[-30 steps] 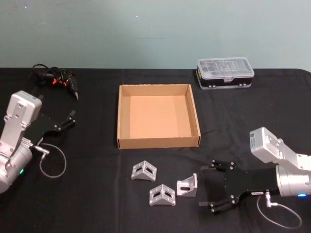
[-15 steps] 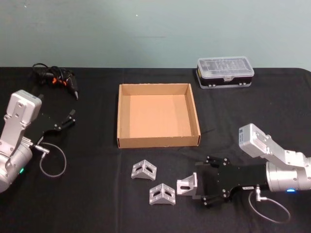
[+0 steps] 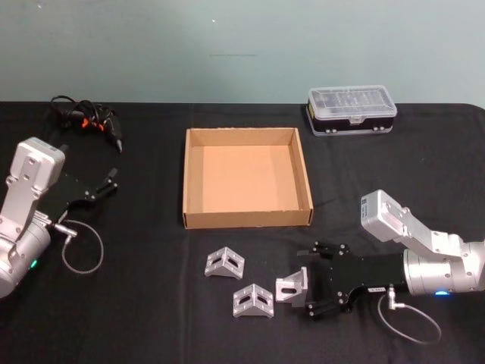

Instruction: Use one hand to pick up the angle iron from the table and place it into the box.

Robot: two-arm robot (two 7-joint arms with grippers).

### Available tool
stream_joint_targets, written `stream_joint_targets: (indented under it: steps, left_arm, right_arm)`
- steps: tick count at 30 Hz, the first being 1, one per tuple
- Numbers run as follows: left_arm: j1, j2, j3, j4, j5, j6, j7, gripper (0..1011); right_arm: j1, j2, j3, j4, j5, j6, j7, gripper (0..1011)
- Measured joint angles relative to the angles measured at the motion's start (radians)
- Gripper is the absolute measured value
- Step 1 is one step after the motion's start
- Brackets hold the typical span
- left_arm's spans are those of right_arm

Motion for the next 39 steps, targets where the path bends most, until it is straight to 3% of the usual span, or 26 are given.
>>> stream_joint_targets:
  steps: [16,24,31,36,39]
  left_arm:
    - [0.0,0.0,0.0,0.0,0.0,0.0,0.0,1011]
    - [0.0,0.0,0.0,0.0,0.0,0.0,0.0,1011]
    - [0.0,0.0,0.0,0.0,0.0,0.0,0.0,1011]
    - [0.0,0.0,0.0,0.0,0.0,0.0,0.0,1011]
    - [0.0,0.0,0.0,0.0,0.0,0.0,0.0,1012]
  right_arm:
    - [0.004,-0.005,-0.006,0.007,0.0,-0.017,0.0,995]
    - [0.011,-0.012,-0.013,0.019,-0.001,-0.026,0.011,828]
    - [0.015,-0.011,-0.018,0.017,-0.001,-0.033,0.02,580]
    - [0.015,-0.006,-0.018,0.009,0.001,-0.035,0.022,458]
    - [0.015,-0.003,-0.016,0.005,0.003,-0.036,0.022,452]
